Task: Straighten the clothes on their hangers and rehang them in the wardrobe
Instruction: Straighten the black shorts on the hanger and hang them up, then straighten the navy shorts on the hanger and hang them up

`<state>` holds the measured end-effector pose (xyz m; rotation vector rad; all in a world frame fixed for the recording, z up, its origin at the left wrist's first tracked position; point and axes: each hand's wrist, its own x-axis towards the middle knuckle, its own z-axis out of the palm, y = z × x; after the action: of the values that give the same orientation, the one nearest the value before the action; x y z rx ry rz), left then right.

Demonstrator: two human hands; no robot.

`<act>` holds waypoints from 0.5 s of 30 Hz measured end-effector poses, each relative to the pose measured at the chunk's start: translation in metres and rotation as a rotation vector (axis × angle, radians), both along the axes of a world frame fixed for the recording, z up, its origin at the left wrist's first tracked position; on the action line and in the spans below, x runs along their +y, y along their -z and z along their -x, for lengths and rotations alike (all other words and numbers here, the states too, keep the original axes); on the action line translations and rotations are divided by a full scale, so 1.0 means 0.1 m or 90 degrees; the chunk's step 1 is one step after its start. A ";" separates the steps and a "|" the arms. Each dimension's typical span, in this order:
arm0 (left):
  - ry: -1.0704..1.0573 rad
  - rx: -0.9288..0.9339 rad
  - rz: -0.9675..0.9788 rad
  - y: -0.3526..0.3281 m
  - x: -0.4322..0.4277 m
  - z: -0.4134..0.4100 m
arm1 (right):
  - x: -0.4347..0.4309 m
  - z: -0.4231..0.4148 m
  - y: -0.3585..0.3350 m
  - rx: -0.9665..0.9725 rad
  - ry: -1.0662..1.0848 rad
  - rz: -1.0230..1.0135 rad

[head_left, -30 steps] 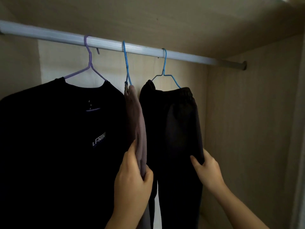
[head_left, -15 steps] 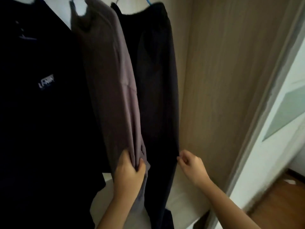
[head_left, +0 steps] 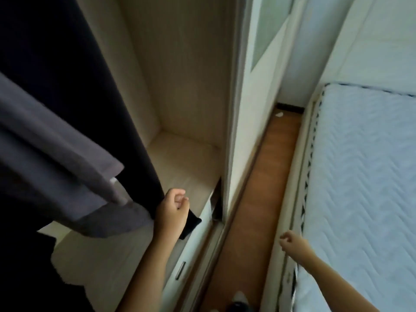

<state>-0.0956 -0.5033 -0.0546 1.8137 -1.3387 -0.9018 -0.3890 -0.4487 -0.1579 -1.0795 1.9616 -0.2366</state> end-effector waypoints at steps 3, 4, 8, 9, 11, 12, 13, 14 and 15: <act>0.092 0.005 -0.145 0.48 0.08 0.10 | 0.73 0.26 0.16 -0.045 0.225 -0.052; 0.113 0.001 -0.180 0.62 0.12 0.11 | 0.96 0.31 0.20 -0.065 0.295 -0.057; 0.236 -0.055 -0.280 1.11 0.31 0.14 | 1.82 0.28 0.23 -0.130 0.553 -0.032; 0.267 -0.066 -0.297 1.20 0.35 0.15 | 2.01 0.24 0.23 -0.135 0.600 -0.020; 0.331 -0.085 -0.322 1.36 0.45 0.22 | 2.38 0.15 0.23 -0.135 0.676 -0.008; 0.361 -0.088 -0.330 1.41 0.51 0.27 | 2.55 0.09 0.24 -0.131 0.702 -0.013; 0.388 -0.087 -0.345 1.46 0.58 0.32 | 2.71 0.02 0.24 -0.126 0.725 -0.023; 0.408 -0.082 -0.363 1.49 0.65 0.38 | 2.87 -0.04 0.25 -0.122 0.744 -0.033; 0.415 -0.074 -0.388 1.53 0.73 0.44 | 3.01 -0.11 0.25 -0.122 0.759 -0.044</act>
<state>-0.1400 -0.4305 -0.2073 1.8898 -1.9306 -1.7174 -0.3782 -0.1480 -0.1832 0.2733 2.1737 -0.8481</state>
